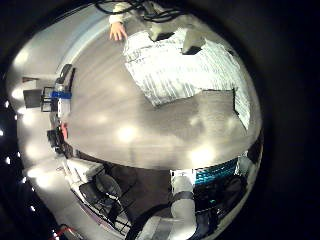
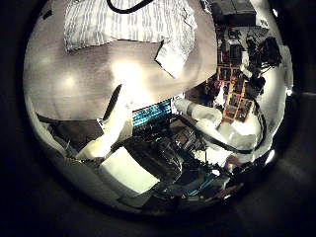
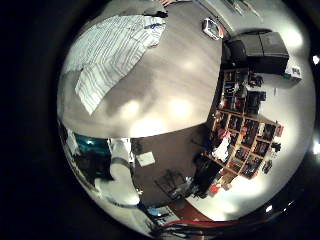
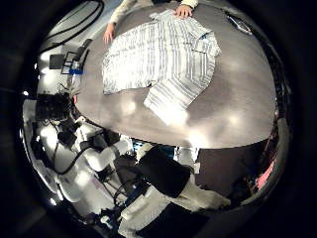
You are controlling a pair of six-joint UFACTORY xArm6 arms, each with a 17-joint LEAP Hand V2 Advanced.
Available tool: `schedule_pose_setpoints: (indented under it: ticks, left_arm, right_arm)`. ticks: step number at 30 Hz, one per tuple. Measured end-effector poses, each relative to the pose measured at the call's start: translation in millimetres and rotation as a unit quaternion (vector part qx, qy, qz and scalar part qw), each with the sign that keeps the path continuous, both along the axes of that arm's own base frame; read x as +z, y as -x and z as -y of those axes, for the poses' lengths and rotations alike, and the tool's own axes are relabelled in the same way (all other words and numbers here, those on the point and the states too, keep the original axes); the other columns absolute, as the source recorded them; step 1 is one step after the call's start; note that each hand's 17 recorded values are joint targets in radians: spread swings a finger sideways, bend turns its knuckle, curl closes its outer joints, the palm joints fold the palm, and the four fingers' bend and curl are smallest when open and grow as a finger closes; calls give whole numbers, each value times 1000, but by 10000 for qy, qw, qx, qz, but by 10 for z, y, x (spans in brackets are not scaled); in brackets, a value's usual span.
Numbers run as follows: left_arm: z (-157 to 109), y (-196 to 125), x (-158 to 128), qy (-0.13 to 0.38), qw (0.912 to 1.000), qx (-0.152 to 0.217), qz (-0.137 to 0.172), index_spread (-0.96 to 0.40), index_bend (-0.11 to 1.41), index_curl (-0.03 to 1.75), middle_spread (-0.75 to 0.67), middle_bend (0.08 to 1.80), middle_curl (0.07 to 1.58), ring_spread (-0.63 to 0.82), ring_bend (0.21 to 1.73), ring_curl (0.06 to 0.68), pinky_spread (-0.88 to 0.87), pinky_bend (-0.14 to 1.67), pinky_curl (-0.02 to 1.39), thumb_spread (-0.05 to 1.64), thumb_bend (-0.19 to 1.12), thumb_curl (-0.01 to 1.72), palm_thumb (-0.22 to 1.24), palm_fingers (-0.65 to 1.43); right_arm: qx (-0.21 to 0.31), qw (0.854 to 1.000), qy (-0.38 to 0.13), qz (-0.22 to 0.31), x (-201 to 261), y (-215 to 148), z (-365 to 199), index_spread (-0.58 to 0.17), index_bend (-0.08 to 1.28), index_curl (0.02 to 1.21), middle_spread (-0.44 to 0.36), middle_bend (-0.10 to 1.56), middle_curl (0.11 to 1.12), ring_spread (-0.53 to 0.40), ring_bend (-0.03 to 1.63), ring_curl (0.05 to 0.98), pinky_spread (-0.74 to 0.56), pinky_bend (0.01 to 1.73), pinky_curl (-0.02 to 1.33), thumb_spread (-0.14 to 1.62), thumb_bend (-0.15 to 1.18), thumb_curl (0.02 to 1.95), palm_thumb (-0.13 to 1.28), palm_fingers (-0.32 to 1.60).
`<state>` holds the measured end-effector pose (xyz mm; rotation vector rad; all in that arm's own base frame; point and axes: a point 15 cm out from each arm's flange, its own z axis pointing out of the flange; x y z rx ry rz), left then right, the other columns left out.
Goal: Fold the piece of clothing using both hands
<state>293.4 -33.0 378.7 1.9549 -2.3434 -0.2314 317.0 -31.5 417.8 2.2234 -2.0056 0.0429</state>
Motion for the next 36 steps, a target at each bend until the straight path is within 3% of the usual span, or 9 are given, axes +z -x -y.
schedule_pose_setpoints:
  ticks: [8,13,18,22,28,36]
  left_arm:
    - [37,66,-79,-39,9999,-59,-141,-19,187,404,270,176,291,450,542,211,409,281,342,1180,-18,360,510,174]
    - [-37,-26,-274,-95,9996,-170,-180,-19,186,403,270,175,289,449,545,212,408,284,343,1177,-19,360,508,171]
    - [-369,-376,-620,-242,9994,-248,-98,-3,156,383,289,170,285,451,575,220,406,320,354,1148,-38,340,420,120]
    - [-650,-635,-953,-227,9992,-320,-101,8,145,359,314,174,282,457,598,229,411,359,364,1118,-38,324,359,58]
    - [-742,-1006,-1383,-197,9986,-492,42,1,153,333,337,181,283,466,622,234,422,397,367,1064,-33,308,295,17]
    - [-750,-1201,-1845,-114,9976,-632,-271,-1,158,319,339,188,293,469,627,234,420,411,365,1024,-27,304,276,0]
  right_arm:
    - [-1,10000,14,-96,-54,57,14,-392,165,291,-62,332,374,36,633,183,365,643,175,1280,-15,244,269,280]
    - [-122,9999,-24,-120,-46,99,64,-391,164,291,-61,331,374,36,630,185,369,645,172,1278,-14,240,269,281]
    - [-334,9994,-15,-52,-35,205,141,-395,163,288,-62,341,374,28,662,192,354,638,164,1284,-12,238,275,320]
    - [-408,9985,-55,-354,-194,338,131,-400,168,292,-63,346,376,16,672,195,350,649,163,1287,-13,235,277,338]
    - [-436,9972,-61,-597,-311,320,117,-404,169,294,-63,355,377,3,678,196,334,651,155,1287,-11,234,283,341]
    - [-422,9969,-49,-658,-349,308,99,-405,172,298,-63,349,375,-7,682,194,326,658,147,1283,-13,232,294,338]
